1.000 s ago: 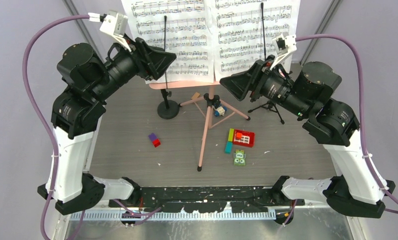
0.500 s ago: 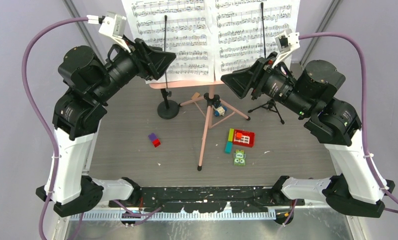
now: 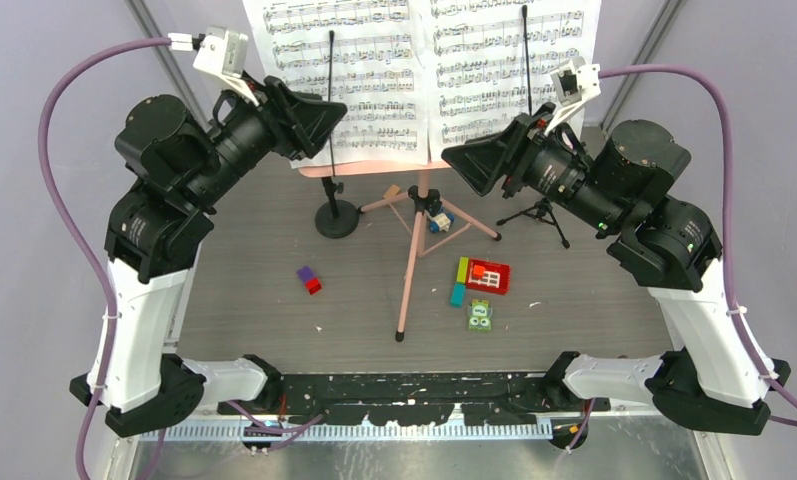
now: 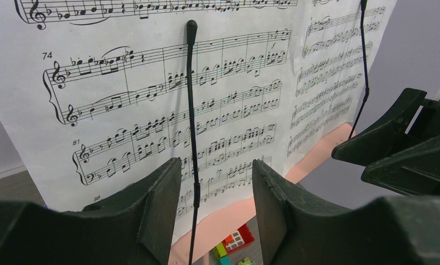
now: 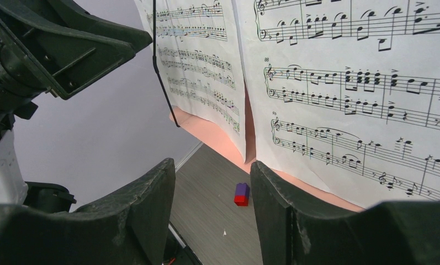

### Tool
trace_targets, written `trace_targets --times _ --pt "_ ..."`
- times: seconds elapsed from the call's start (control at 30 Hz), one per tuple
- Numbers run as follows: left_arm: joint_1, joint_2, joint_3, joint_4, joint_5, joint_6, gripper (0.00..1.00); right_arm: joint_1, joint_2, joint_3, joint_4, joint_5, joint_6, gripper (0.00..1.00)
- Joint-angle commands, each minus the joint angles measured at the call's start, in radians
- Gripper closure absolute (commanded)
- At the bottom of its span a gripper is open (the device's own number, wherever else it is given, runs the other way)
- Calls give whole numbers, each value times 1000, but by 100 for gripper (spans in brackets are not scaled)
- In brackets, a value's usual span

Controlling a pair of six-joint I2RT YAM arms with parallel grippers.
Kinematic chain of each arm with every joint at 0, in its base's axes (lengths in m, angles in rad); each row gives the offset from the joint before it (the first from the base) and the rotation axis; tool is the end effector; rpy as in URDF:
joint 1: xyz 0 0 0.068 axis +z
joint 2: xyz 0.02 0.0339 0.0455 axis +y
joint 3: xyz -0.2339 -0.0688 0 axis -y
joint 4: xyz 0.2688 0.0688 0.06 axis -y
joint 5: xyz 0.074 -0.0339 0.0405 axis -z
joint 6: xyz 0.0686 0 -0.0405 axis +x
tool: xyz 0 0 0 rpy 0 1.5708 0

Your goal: Pack up the instrument practice props

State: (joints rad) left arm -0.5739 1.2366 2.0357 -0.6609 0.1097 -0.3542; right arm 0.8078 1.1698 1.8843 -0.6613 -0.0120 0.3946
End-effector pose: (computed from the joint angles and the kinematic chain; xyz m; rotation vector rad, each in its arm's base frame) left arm 0.1879 -0.1304 0.5885 0.2559 1.4658 -0.8364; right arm 0.1617 0.1703 0.5579 -0.3376 1.5616 0.9610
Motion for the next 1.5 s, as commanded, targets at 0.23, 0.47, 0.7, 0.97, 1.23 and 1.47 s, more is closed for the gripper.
trace_targets --times 0.23,0.47,0.7,0.97,1.23,1.47 --pt "-1 37 53 44 18 21 55 2 -15 -15 60 6 1 43" --pt "-1 42 51 44 18 21 67 2 -14 -22 67 9 -1 43" --pt "-1 25 26 61 15 26 81 2 13 -23 63 50 -17 42" --pt "-1 10 6 70 4 29 92 2 34 -50 136 92 0 42" --pt "-1 -2 -7 81 13 29 100 2 62 -40 195 105 18 42" --pt "-1 -5 -9 79 16 33 100 2 94 -30 209 104 26 42"
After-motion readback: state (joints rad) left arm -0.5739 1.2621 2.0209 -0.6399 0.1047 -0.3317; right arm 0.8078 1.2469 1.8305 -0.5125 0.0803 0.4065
